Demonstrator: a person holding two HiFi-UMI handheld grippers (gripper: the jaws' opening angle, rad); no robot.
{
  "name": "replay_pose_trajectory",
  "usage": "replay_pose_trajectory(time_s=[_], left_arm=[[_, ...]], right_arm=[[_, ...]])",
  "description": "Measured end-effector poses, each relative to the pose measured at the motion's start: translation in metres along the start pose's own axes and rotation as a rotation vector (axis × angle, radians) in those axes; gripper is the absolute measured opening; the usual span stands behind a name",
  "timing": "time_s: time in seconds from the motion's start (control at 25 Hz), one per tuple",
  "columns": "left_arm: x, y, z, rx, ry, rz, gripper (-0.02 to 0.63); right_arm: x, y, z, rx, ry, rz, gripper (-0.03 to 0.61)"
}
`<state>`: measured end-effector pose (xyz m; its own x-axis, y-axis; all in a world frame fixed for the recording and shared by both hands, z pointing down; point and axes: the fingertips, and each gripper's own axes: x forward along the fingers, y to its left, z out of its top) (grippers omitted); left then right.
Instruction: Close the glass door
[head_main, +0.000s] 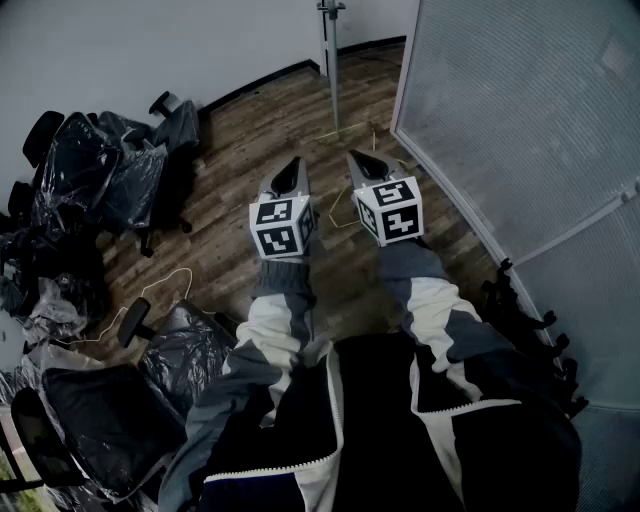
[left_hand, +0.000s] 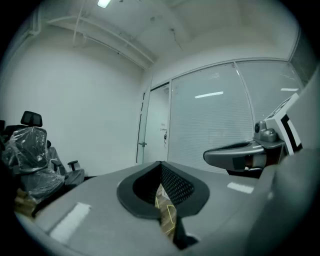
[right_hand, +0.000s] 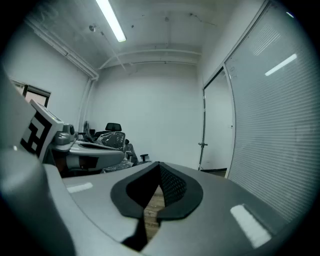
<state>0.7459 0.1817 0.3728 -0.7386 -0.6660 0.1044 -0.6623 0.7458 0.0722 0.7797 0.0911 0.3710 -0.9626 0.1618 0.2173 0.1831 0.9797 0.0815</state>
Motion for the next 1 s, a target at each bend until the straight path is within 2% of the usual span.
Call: replay_pose_trajectory(time_s=[0.52,0.76,1.0], left_arm=[[0.012,0.002,-0.003,0.007,0.002,-0.040,0.000],[0.015,0.017,-0.007,0.011,-0.002,-0.071,0.000],[0.030,0.037,-0.012,0.002,-0.004,-0.079,0.000]], right_arm=[[0.015,0.002,0.002,0.010,-0.020,0.002,0.003],[0.027,0.010,0.001,0.002,-0.035,-0.017,0.005],[0.045,-0.002,-0.004,0.001,-0.030,-0.033,0.006]])
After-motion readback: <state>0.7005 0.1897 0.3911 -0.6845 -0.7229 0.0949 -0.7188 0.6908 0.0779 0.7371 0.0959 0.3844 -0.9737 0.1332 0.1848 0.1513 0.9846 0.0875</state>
